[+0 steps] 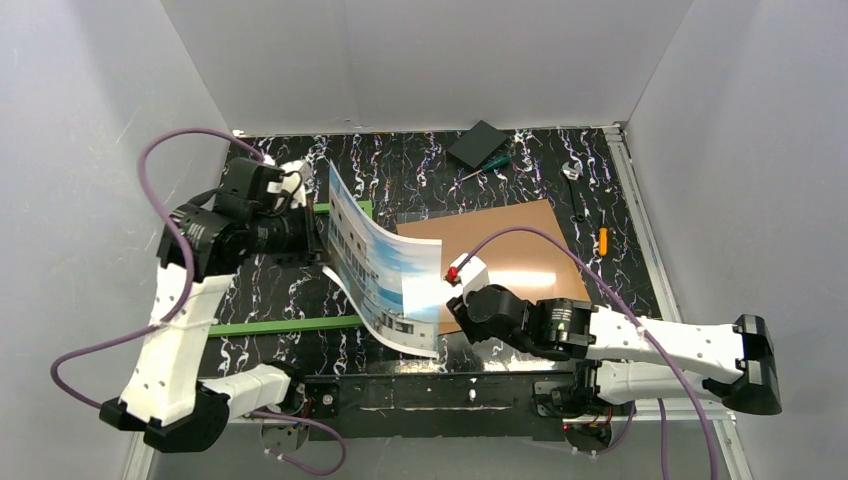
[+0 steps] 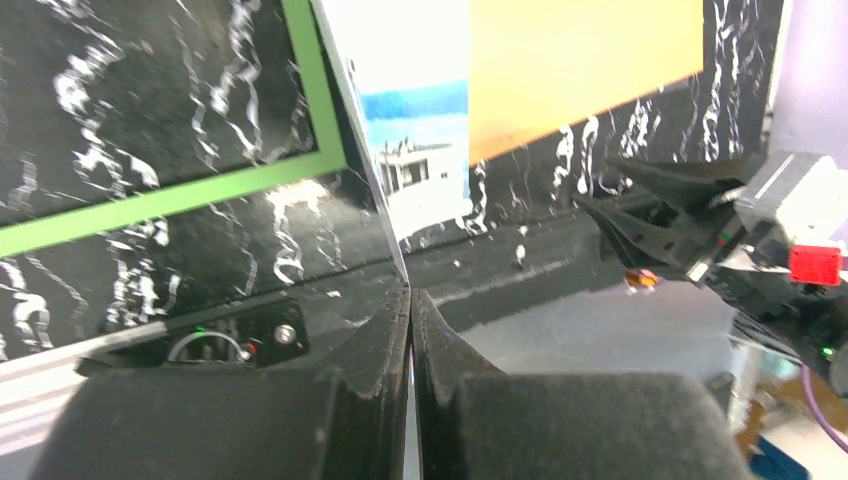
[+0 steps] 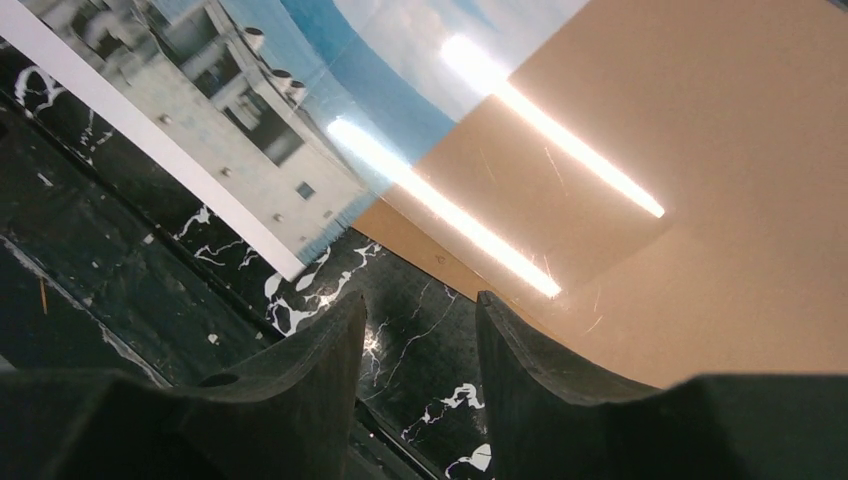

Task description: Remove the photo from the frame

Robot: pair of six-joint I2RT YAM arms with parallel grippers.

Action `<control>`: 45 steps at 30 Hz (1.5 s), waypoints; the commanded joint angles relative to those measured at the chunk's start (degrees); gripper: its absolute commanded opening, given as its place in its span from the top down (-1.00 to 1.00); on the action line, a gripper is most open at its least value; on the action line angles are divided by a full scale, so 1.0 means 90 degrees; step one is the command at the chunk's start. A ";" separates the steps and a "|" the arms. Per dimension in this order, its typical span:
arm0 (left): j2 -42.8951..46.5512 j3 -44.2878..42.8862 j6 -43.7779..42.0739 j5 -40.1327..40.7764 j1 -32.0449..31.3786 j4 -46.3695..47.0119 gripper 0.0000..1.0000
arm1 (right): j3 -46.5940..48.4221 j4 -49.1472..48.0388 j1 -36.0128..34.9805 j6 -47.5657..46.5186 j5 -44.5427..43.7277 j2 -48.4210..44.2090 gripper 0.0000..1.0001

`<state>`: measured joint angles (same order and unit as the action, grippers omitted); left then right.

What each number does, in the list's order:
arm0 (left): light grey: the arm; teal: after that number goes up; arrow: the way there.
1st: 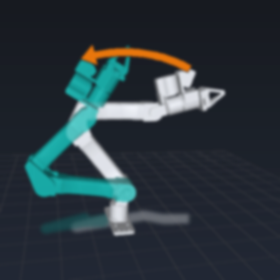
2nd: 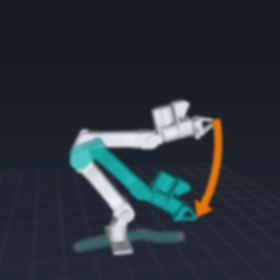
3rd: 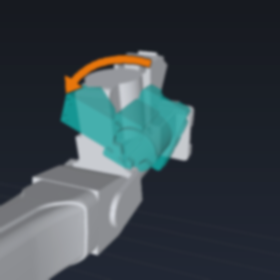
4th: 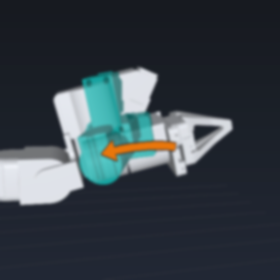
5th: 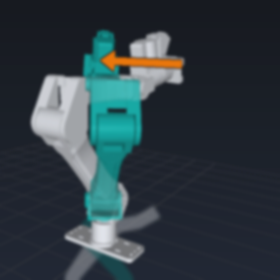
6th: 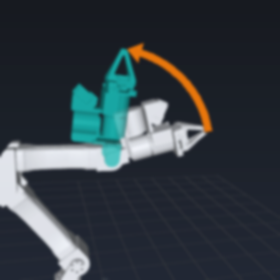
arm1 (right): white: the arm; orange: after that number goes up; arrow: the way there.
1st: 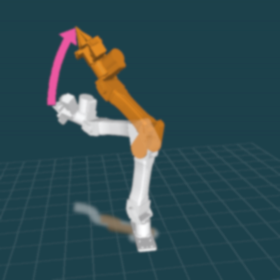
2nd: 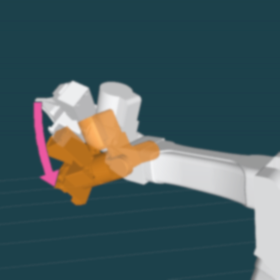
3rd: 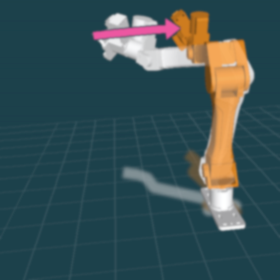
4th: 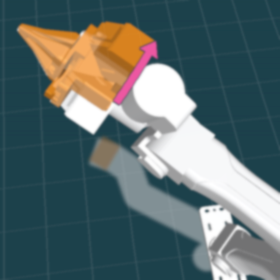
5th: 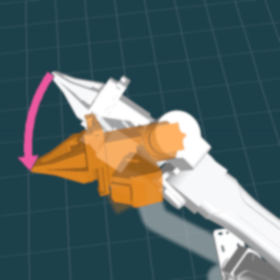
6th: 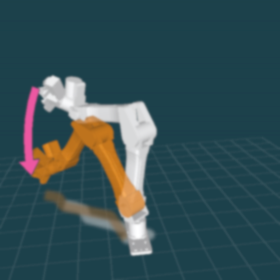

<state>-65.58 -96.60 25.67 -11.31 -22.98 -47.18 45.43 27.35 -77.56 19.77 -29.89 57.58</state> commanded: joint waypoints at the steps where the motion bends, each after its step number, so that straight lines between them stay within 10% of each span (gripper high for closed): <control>1: 0.0147 -0.0765 -0.0455 0.1093 0.0034 -0.0352 1.00 | 0.0450 0.0222 -0.0034 0.0188 -0.0334 -0.0321 -0.06; 16: -0.1320 -0.3480 -0.0164 0.0677 0.0034 0.1550 1.00 | 0.0352 0.0212 -0.0025 0.0490 -0.0908 -0.0957 -0.14; 35: -0.4525 -0.5511 0.4514 -0.1144 -0.0166 0.5761 1.00 | 0.0017 0.0245 0.0041 0.0931 -0.1686 -0.1931 -0.23; 42: -0.4016 -0.4350 0.4668 -0.1478 -0.0293 0.6268 1.00 | -0.0111 0.0333 0.0053 0.1041 -0.1799 -0.2249 -0.25; 45: -0.2389 -0.0803 0.3957 -0.1827 -0.0434 0.6517 1.00 | -0.0236 0.0410 0.0063 0.1320 -0.2094 -0.2605 -0.24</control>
<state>-101.73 -127.83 65.89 -23.46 -25.91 5.96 44.12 30.61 -77.25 28.62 -44.38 36.60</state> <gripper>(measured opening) 0.007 0.625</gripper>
